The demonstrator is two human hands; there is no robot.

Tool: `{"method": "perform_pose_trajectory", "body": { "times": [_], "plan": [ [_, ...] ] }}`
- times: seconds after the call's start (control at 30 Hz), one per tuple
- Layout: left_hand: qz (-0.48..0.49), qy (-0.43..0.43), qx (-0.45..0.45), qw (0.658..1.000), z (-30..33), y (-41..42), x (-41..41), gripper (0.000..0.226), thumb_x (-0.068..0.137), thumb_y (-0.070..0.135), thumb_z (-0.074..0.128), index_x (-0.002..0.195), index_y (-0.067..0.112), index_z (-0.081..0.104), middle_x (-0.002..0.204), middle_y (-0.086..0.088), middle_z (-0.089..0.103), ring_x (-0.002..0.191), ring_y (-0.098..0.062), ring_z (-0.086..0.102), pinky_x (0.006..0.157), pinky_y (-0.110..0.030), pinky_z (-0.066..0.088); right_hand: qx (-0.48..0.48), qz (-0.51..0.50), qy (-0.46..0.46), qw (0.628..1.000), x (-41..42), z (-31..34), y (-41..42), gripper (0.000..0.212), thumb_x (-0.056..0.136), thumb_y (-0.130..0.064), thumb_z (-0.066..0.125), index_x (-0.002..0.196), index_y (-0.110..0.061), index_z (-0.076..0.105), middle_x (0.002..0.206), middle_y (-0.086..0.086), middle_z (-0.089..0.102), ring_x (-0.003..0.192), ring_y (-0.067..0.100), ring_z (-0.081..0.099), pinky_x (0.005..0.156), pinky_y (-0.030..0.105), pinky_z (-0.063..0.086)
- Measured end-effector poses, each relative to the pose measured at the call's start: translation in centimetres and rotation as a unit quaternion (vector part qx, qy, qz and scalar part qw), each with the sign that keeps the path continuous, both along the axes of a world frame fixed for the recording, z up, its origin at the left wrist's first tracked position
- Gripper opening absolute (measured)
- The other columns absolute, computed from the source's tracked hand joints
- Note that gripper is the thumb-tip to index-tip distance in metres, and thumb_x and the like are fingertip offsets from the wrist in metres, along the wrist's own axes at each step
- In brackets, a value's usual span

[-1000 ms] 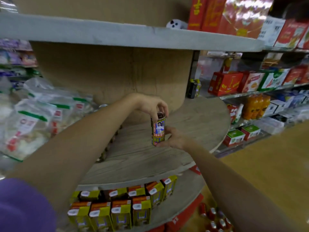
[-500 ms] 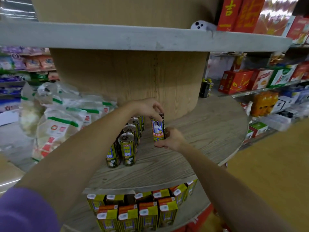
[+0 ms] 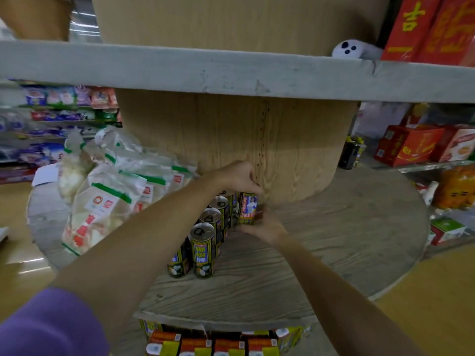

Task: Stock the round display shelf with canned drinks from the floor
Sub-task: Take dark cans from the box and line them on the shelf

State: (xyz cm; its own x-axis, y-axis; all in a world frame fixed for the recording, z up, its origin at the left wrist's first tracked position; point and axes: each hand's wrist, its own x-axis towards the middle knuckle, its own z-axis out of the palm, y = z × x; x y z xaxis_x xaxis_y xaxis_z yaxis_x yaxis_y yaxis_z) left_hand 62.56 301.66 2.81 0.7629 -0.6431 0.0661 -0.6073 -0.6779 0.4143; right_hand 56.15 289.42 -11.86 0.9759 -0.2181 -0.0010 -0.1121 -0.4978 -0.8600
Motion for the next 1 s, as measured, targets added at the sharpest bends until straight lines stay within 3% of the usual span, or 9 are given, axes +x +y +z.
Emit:
{"method": "perform_pose_trajectory", "body": {
  "times": [0.07,0.13,0.23,0.37,0.53,0.67,0.73,0.83,1.0],
  "plan": [
    [0.041,-0.028,0.016,0.999,0.5,-1.1,0.4,0.038,0.073,0.042,0.073,0.058,0.009,0.062,0.054,0.001,0.056,0.054,-0.014,0.052,0.051,-0.023,0.036,-0.032,0.012,0.0,0.999,1.6,-0.9,-0.2,0.11,0.034,-0.08,0.082,0.128,-0.034,0.046,0.115,-0.013,0.065,0.107,0.009,0.062,0.095,0.035,0.051],
    [0.09,-0.063,0.045,0.993,0.8,-2.1,0.6,0.05,0.076,0.053,0.067,0.055,0.011,0.052,0.058,-0.003,0.052,0.056,-0.017,0.05,0.051,-0.025,0.035,-0.025,0.008,-0.004,1.0,2.4,-0.9,-0.4,0.11,0.034,-0.084,0.078,0.128,-0.035,0.047,0.116,-0.014,0.064,0.107,0.008,0.06,0.092,0.032,0.05],
    [0.135,-0.075,0.097,0.983,0.6,-3.7,0.8,0.058,0.081,0.064,0.056,0.072,0.007,0.056,0.089,-0.011,0.06,0.077,-0.025,0.055,0.063,-0.029,0.041,0.004,-0.018,-0.018,1.0,2.1,0.4,-0.9,0.071,0.056,-0.045,0.087,0.115,-0.021,0.058,0.097,-0.004,0.068,0.086,0.012,0.063,0.071,0.022,0.044],
    [0.104,-0.02,0.147,0.983,0.4,-4.7,1.2,0.066,0.094,0.064,0.038,0.122,0.008,0.06,0.116,-0.011,0.059,0.099,-0.027,0.057,0.082,-0.034,0.044,0.085,0.013,-0.015,0.996,1.8,2.0,-2.8,0.037,0.065,-0.001,0.076,0.09,-0.018,0.055,0.077,-0.002,0.064,0.07,0.011,0.059,0.058,0.022,0.046],
    [-0.045,0.145,0.074,0.986,1.0,-3.8,2.1,0.053,0.086,0.054,0.065,0.131,0.027,0.055,0.131,0.005,0.052,0.089,-0.013,0.062,0.066,-0.029,0.053,0.199,0.025,0.029,0.979,2.6,1.9,-4.3,0.051,0.055,0.006,0.069,0.104,-0.003,0.06,0.085,0.006,0.069,0.071,0.013,0.067,0.057,0.025,0.049],
    [-0.049,0.101,0.036,0.993,0.0,-4.0,3.4,0.047,0.072,0.034,0.085,0.113,0.021,0.067,0.109,-0.004,0.065,0.065,-0.014,0.061,0.058,-0.03,0.048,0.219,0.027,0.04,0.974,3.9,0.5,-4.2,0.063,0.035,-0.006,0.066,0.098,-0.003,0.064,0.078,0.005,0.066,0.073,0.022,0.06,0.056,0.027,0.046],
    [-0.023,0.058,0.039,0.997,-0.1,-4.2,3.4,0.045,0.064,0.042,0.089,0.097,0.018,0.07,0.092,-0.001,0.067,0.063,-0.014,0.057,0.055,-0.025,0.044,0.174,0.049,0.042,0.983,4.0,0.6,-3.9,0.056,0.044,-0.009,0.069,0.099,-0.009,0.063,0.072,0.0,0.063,0.067,0.016,0.056,0.05,0.021,0.045],
    [0.015,-0.049,0.059,0.997,-0.3,-4.6,3.4,0.041,0.06,0.048,0.089,0.075,0.019,0.064,0.074,0.008,0.06,0.062,-0.004,0.05,0.051,-0.024,0.036,0.089,0.056,0.01,0.994,4.6,0.4,-3.6,0.05,0.067,-0.013,0.085,0.111,-0.017,0.061,0.092,-0.004,0.068,0.081,0.008,0.062,0.06,0.007,0.044],
    [0.047,-0.062,0.077,0.994,-1.3,-4.7,4.2,0.051,0.058,0.059,0.086,0.069,0.023,0.051,0.071,0.005,0.054,0.075,-0.019,0.057,0.052,-0.026,0.034,-0.073,0.008,-0.021,0.997,6.1,-1.3,-3.0,0.051,0.068,-0.037,0.084,0.112,-0.018,0.066,0.105,0.003,0.073,0.102,0.021,0.066,0.077,0.025,0.046]
  ]
}}
